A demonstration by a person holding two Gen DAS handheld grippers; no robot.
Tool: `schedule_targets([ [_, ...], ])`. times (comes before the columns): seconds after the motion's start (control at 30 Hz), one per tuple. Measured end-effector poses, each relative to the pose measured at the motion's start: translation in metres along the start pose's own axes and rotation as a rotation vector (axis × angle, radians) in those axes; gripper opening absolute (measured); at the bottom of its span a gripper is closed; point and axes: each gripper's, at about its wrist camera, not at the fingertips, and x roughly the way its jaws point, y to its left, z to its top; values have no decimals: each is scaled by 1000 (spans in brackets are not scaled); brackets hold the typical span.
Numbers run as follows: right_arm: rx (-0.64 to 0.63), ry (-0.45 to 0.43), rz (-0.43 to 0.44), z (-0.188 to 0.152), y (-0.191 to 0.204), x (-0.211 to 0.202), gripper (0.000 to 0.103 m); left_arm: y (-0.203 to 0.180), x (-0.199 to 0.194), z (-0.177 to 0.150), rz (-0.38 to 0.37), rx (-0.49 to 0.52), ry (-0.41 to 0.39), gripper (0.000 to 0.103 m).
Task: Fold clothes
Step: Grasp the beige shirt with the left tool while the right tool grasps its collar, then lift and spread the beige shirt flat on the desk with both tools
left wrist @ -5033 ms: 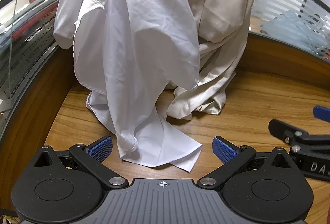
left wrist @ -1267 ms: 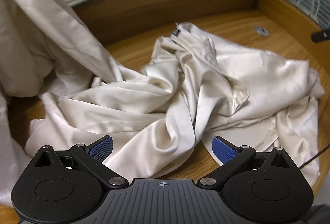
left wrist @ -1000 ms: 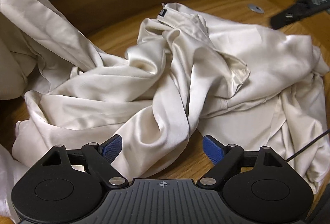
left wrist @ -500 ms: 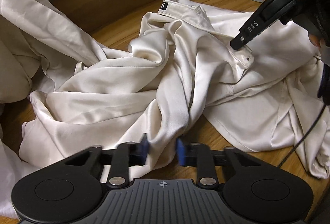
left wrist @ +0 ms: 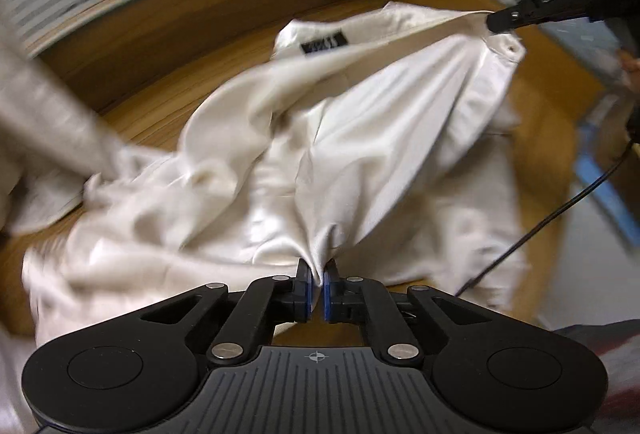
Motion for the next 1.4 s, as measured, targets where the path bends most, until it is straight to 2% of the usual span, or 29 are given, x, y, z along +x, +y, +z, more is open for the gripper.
schedule_targets([
  [0.13,65,-41,-125,-4,-54,-41,3,-34,-9,21,-137,77,-10,9],
  [0.23,128,-70,-245,-7,-96,-61,3,-54,-12,36,-188,106,-24,16],
  [0.3,140,-87,-282,-8,-127,-68,3,-62,-10,45,-159,121,-51,32],
  [0.43,146,-109,-305,-2,-177,-68,3,-71,3,61,-70,99,-77,51],
  [0.47,134,-112,-310,1,-187,-65,3,-70,9,65,-53,89,-88,59],
  [0.5,117,-114,-319,4,-196,-61,3,-71,14,69,-35,85,-92,63],
  [0.67,70,-96,-315,19,-235,-27,3,-83,52,89,39,84,-80,65],
  [0.8,25,-37,-264,23,-247,6,4,-102,82,97,41,120,-71,72],
  [0.87,-5,-11,-249,19,-243,17,10,-115,100,102,50,153,-63,72],
  [0.9,-20,1,-242,18,-241,23,21,-120,107,104,44,170,-59,72],
  [0.93,-35,14,-234,16,-239,29,36,-126,114,105,34,187,-56,72],
  [1.0,-64,24,-218,10,-234,31,52,-134,126,109,34,216,-49,74],
  [1.13,-67,57,-159,-6,-227,30,53,-149,149,117,38,273,-34,74],
  [1.23,-54,87,-118,-21,-223,27,55,-158,164,125,44,304,-21,73],
  [1.27,-53,94,-105,-27,-221,26,56,-157,166,128,48,304,-14,67],
  [1.3,-52,102,-91,-33,-220,25,57,-156,169,131,52,303,-7,44],
  [1.33,-51,108,-79,-39,-218,24,57,-155,171,135,56,303,0,26],
  [1.37,-50,114,-69,-45,-217,23,57,-155,174,138,60,302,7,2],
  [1.4,-48,118,-54,-50,-215,23,57,-152,173,143,70,286,1,3],
])
